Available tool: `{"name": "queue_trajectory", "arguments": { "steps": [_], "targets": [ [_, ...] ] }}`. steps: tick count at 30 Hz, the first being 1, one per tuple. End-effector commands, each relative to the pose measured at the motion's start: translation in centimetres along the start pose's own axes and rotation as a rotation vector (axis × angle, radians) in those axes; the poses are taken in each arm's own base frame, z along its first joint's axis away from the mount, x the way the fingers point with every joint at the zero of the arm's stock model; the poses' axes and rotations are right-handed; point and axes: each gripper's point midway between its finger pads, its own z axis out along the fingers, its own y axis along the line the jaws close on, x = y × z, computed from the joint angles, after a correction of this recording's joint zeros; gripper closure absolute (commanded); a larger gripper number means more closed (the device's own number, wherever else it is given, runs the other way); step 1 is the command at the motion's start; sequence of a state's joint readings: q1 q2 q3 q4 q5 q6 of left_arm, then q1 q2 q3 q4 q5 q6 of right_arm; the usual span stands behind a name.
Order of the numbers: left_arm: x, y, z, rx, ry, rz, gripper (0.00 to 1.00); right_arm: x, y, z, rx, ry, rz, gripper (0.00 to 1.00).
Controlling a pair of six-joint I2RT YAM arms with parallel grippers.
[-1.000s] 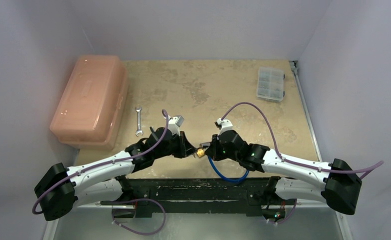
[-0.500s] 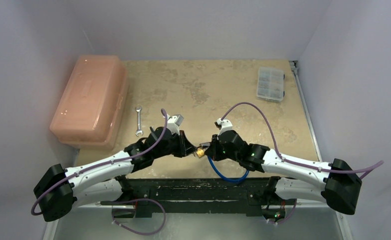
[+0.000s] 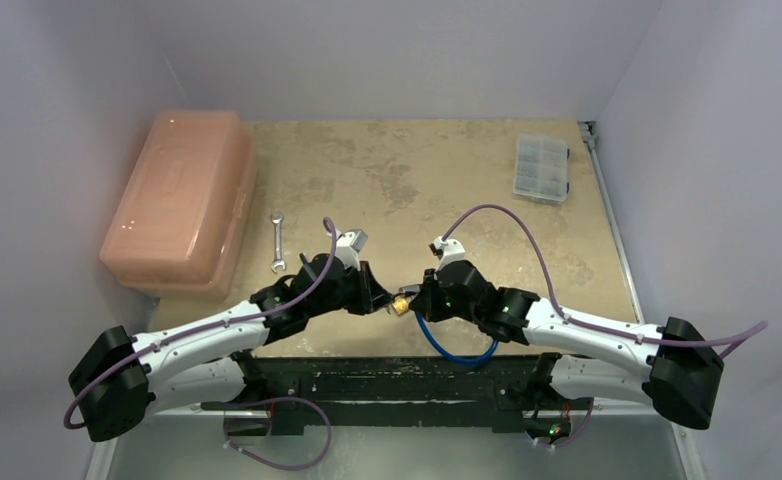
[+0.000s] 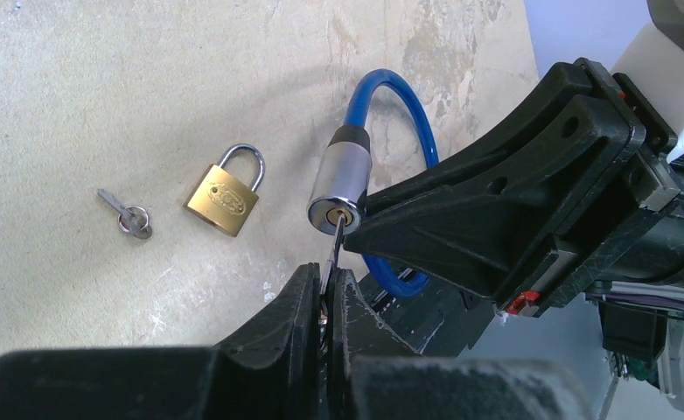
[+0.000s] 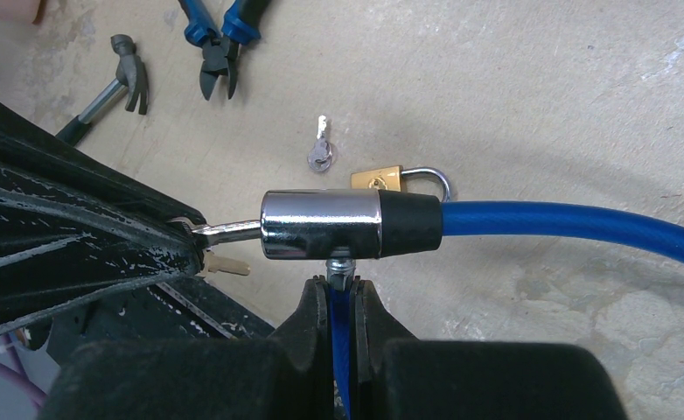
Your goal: Unlock with the key
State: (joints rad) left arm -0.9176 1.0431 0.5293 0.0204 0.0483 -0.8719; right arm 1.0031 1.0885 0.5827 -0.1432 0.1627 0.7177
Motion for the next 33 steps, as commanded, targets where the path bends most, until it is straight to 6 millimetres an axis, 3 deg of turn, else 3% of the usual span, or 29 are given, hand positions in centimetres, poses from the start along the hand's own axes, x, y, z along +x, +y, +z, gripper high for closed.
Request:
{"name": "queue_trajectory", "arguments": {
  "steps": [1,33],
  "targets": [
    [-1.7,-1.9,0.0,0.058,-0.048,0.019,1.00,-1.5,1.5,-0.2,-0.042,-0.042,0.022,1.00],
    [-1.4,-2.5,0.2,0.071,-0.018,-0.014,1.00,-1.8,2.8,-1.0,-0.138,-0.066,-0.035,1.00]
  ]
}}
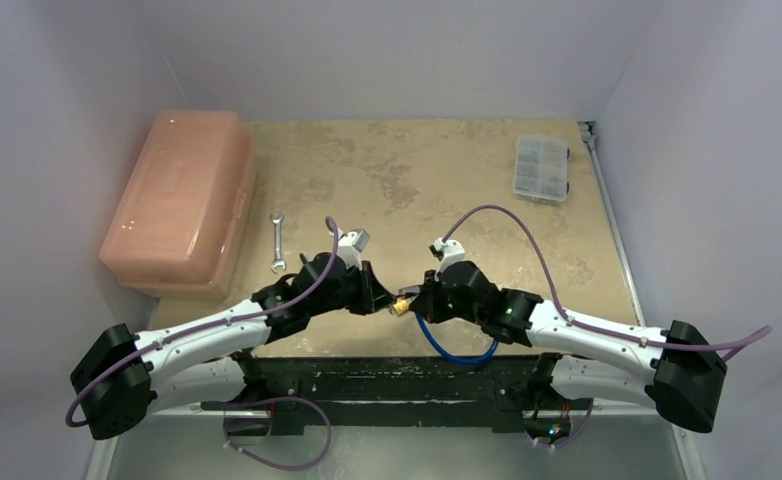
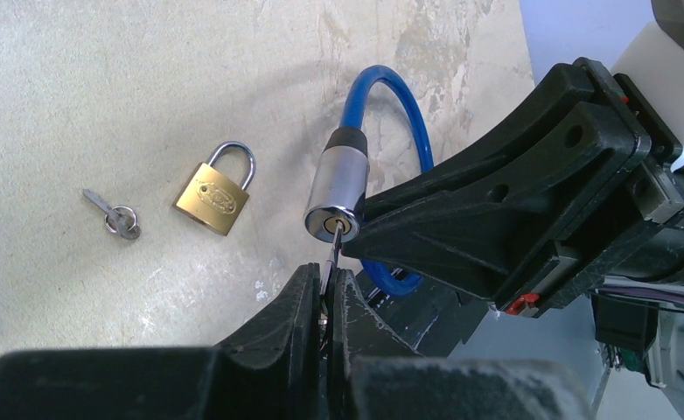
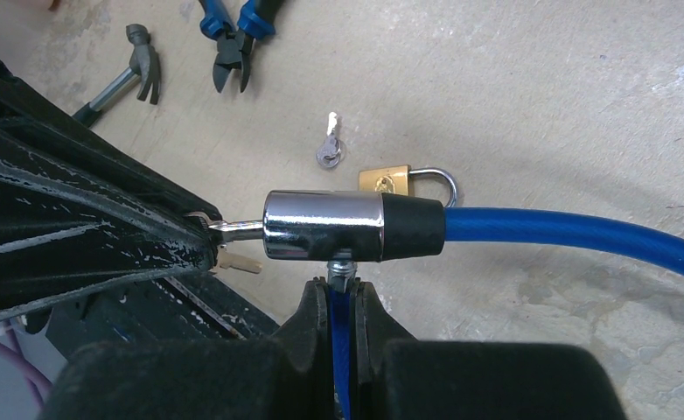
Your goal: Unlock with the key
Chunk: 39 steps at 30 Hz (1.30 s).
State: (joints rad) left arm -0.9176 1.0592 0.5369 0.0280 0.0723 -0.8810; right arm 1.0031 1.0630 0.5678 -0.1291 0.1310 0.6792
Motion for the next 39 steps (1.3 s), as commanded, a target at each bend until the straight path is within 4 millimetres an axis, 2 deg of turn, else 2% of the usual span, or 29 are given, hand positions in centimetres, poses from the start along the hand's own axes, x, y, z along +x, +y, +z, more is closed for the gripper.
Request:
{"name": "queue_trajectory", "arguments": {
  "steps": [1,7,25,32,39],
  "targets": [
    [-1.6,-2.1,0.1,0.056,-0.035,-0.005,1.00,-1.9,2.4,-0.5,-0.100,-0.067,-0.001,1.00],
    [-1.6,-2.2,0.0,0.058,-0.037,-0.004,1.00,-1.8,2.5,-0.7,-0.111,-0.065,-0.003,1.00],
    [-1.7,-2.7,0.1,0.084,-0.046,-0.032,1.00,-2.0,4.6,-1.6,-0.201,-0.082,-0.049,1.00],
    [-1.9,-3.3,-0.3,0.103,-0.049,-0.080,1.00,-1.9,4.9,-2.0,-0.217,-0.092,-0.077,1.00],
    [-1.6,-3.1,-0.4,0.086,-0.031,-0.105,1.00,-2.4,5.0,-2.2,-0.213,-0.111,-0.103,1.00]
  ]
}}
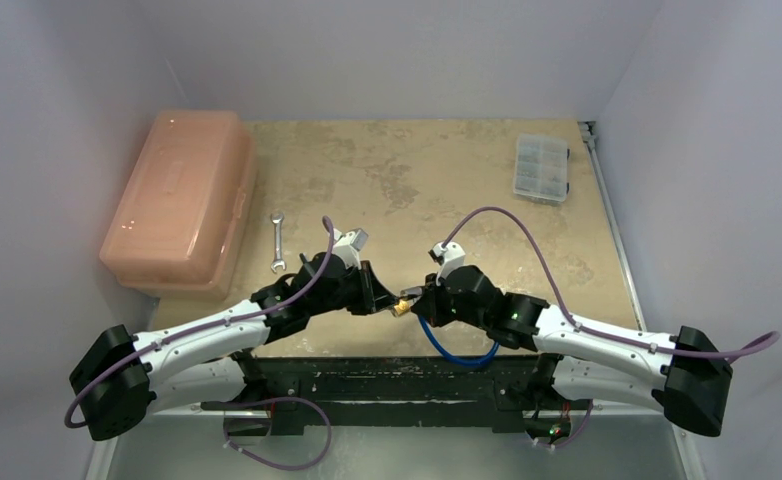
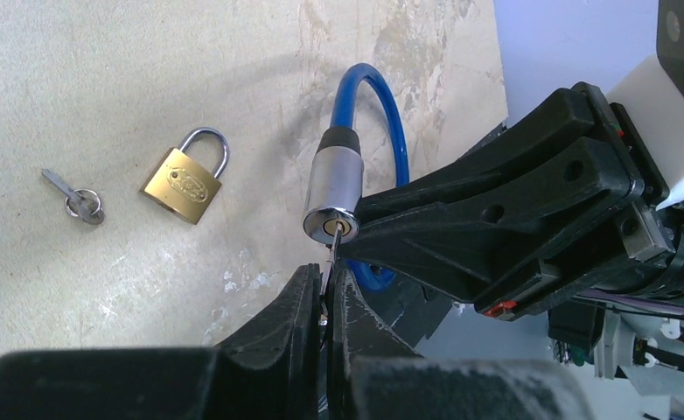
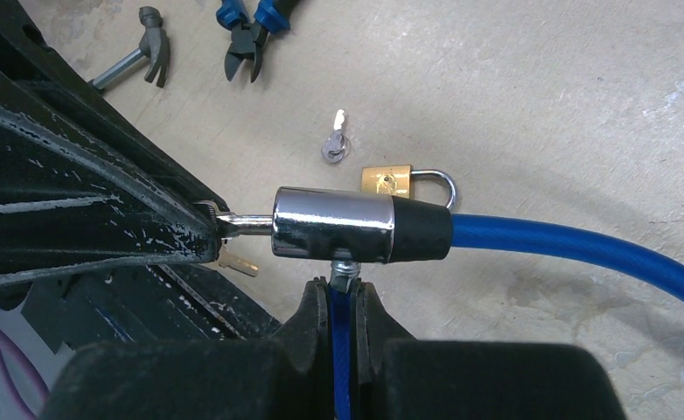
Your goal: Unlock with the key
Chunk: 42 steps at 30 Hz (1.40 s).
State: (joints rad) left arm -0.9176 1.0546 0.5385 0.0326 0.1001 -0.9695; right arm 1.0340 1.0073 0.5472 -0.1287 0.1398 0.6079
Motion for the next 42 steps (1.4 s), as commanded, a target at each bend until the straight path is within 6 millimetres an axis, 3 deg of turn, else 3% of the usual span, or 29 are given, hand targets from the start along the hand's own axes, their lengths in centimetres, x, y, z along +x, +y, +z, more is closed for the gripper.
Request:
{"name": "queue_trajectory", "arguments": {
  "steps": [1,9,13,19,27,42],
  "targets": [
    [-1.6,-2.3,-0.2,0.065,-0.043,-0.004,1.00,-3.0,4.4,-1.1,-0.173,-0.097,-0.024,1.00],
    [-2.6,-3.3,-1.0,0.119,-0.097,0.150,1.00,-3.2,4.6,-1.5,-0.181,-0.104,-0.045,1.00],
    [-2.7,-2.3,-0.8,0.051,-0.080,0.184,1.00,-3.1,4.7,-1.5,-0.181,-0.104,-0.047,1.00],
    [-1.8,-1.8,0.4,0.031,-0.042,0.045,1.00,-3.4,4.5,-1.3,-0.149,-0.112,-0.067,1.00],
    [-1.9,-2.6,0.2,0.063,-0.034,-0.164,1.00,-3.2,4.4,-1.1,-0.113,-0.117,-0.100,1.00],
    [-2.5,-3.8,0.4,0.157,-0.040,0.165,1.00,-3.6,5.9,-1.6,-0.156,-0.126,-0.106,1.00]
  ]
}}
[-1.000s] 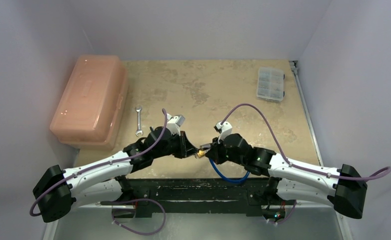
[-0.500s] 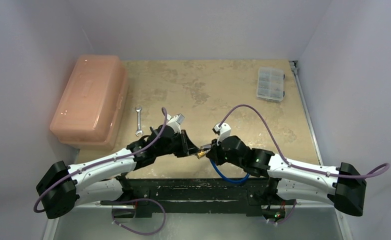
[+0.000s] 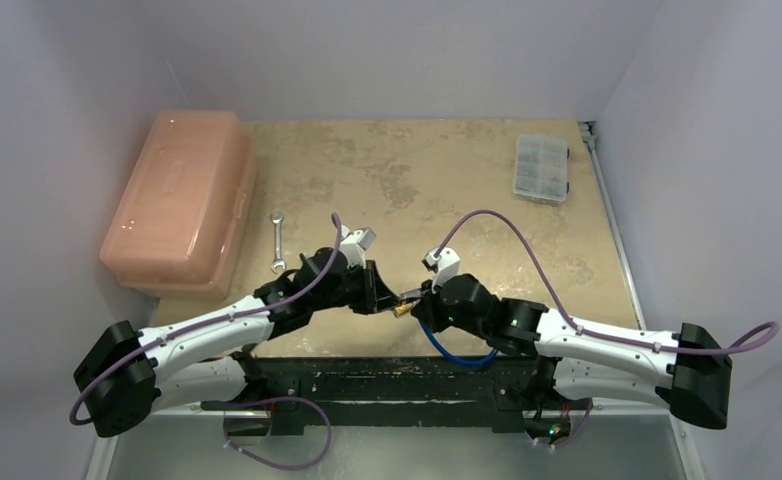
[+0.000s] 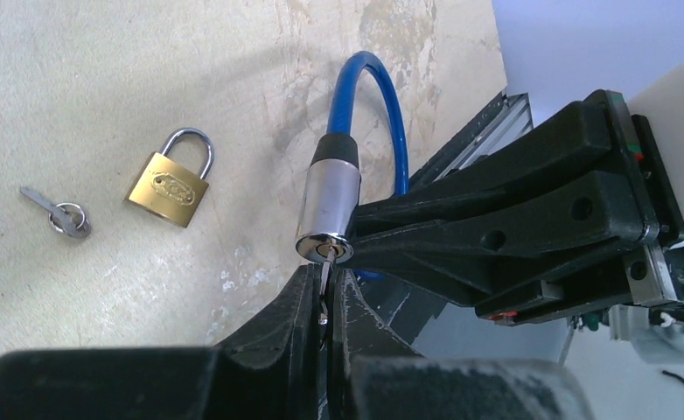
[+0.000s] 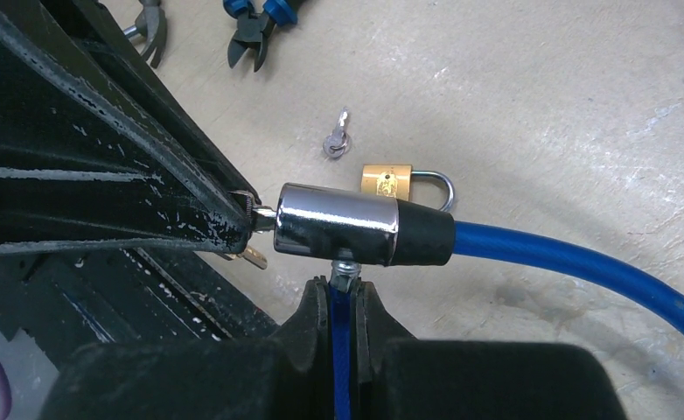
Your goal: Unlock with the key
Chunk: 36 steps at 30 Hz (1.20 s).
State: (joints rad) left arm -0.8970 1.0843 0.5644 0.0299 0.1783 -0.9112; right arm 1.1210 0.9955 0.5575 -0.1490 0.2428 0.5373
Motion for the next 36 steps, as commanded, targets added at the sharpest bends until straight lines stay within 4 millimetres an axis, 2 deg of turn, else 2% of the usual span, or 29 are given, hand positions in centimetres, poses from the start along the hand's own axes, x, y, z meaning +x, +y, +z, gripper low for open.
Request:
{"name": "queue_trajectory", "arguments": {
  "steps": [1,6,12,19,20,23,27,32,36],
  "targets": [
    [-2.8,-3.2,0.4,0.123,-0.084,0.128,1.00,-4.4,4.9,-1.1,-0.173,-0.111,0.015,1.00],
    [-2.2,-3.3,1.0,0.146,-0.057,0.145,1.00,-4.6,5.2,-1.2,-0.181,-0.117,0.007,1.00],
    [-2.2,-2.2,1.0,0.077,-0.064,0.053,1.00,-4.2,4.1,-0.7,-0.118,-0.104,0.011,1.00],
    [-2.5,-1.7,-0.5,0.032,-0.087,0.055,0.60,-3.8,3.1,-0.5,-0.058,-0.096,0.058,1.00],
    [-2.6,-1.8,-0.8,0.033,-0.091,0.058,0.58,-3.6,3.0,-0.5,-0.054,-0.086,0.080,1.00],
    [-2.7,-1.9,-1.6,0.031,-0.101,0.055,0.58,-3.3,3.0,-0.4,-0.047,-0.075,0.100,1.00],
    [-2.2,-1.1,-2.2,-0.003,-0.092,0.049,0.64,-3.0,2.7,-0.3,-0.033,-0.068,0.108,1.00],
    [-1.7,-1.1,-2.3,0.013,-0.081,0.037,0.74,-3.3,2.5,-0.3,-0.020,-0.079,0.111,1.00],
    [-1.4,-1.3,-2.2,0.034,-0.068,0.026,0.76,-3.3,2.5,-0.4,-0.018,-0.079,0.112,1.00]
  ]
}}
